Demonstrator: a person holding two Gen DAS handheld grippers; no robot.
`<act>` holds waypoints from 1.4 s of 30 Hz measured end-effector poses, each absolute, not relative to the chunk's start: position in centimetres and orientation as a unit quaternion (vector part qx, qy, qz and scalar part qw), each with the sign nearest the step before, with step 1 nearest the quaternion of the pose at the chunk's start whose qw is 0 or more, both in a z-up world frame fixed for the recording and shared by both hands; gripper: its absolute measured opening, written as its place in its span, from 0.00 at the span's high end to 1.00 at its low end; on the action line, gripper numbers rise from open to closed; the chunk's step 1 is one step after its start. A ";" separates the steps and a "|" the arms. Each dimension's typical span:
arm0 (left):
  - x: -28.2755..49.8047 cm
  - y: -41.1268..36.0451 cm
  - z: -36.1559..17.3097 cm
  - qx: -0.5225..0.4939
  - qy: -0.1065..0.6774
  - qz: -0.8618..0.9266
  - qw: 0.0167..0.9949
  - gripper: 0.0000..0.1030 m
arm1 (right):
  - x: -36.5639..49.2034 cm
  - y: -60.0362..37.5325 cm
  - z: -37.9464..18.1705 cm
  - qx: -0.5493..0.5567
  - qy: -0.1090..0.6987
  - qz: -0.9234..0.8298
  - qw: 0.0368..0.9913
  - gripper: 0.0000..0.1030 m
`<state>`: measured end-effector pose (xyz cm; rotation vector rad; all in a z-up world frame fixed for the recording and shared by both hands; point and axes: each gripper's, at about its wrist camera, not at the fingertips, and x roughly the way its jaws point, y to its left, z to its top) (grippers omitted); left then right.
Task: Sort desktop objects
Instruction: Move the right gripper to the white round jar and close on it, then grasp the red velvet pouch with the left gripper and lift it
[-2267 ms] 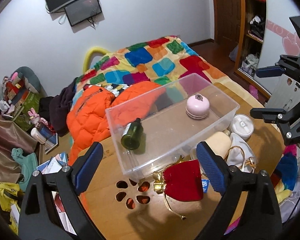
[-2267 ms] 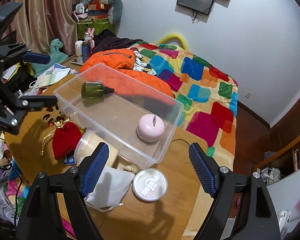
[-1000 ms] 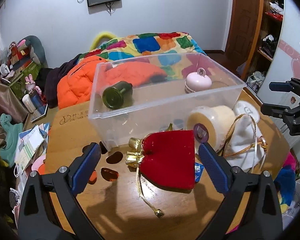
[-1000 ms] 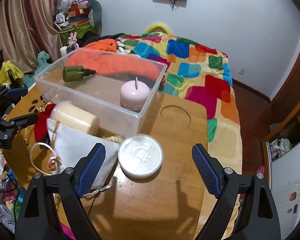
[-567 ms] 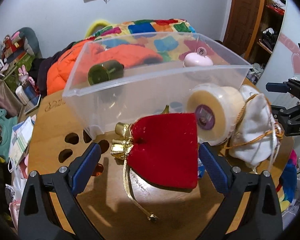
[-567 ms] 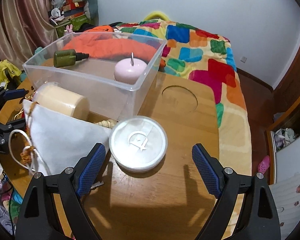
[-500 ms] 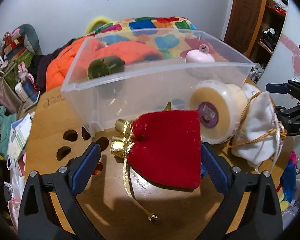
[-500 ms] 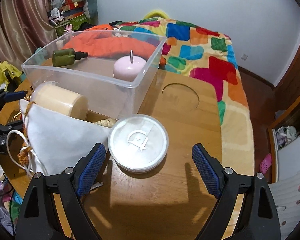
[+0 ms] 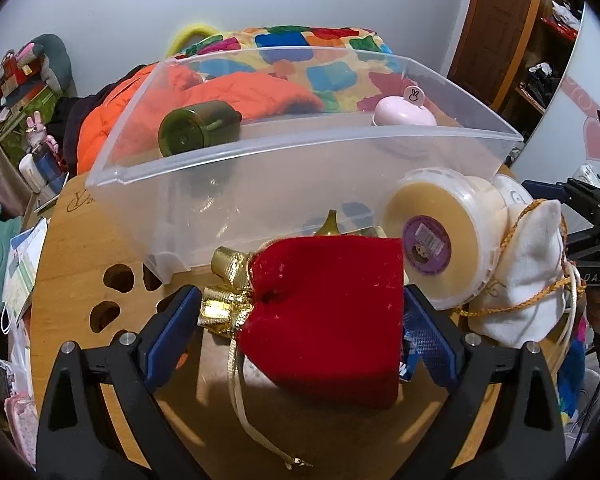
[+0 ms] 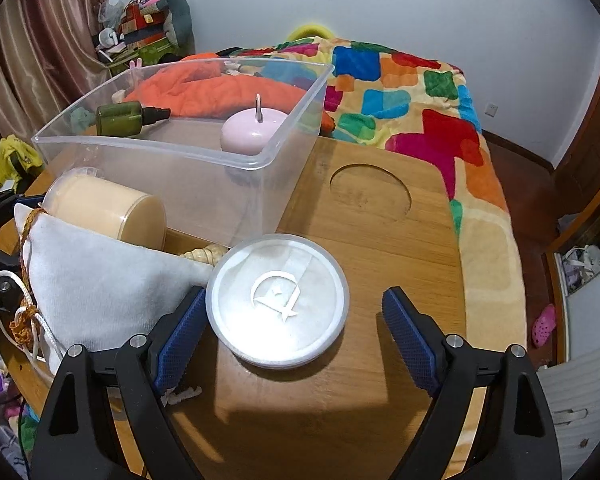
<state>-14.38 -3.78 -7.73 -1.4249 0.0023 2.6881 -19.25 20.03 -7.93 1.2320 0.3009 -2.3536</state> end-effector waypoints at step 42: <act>-11.5 -6.6 -5.8 -0.419 -0.043 0.906 0.049 0.77 | -16.5 21.5 -4.3 0.414 0.084 -0.867 0.264 0.40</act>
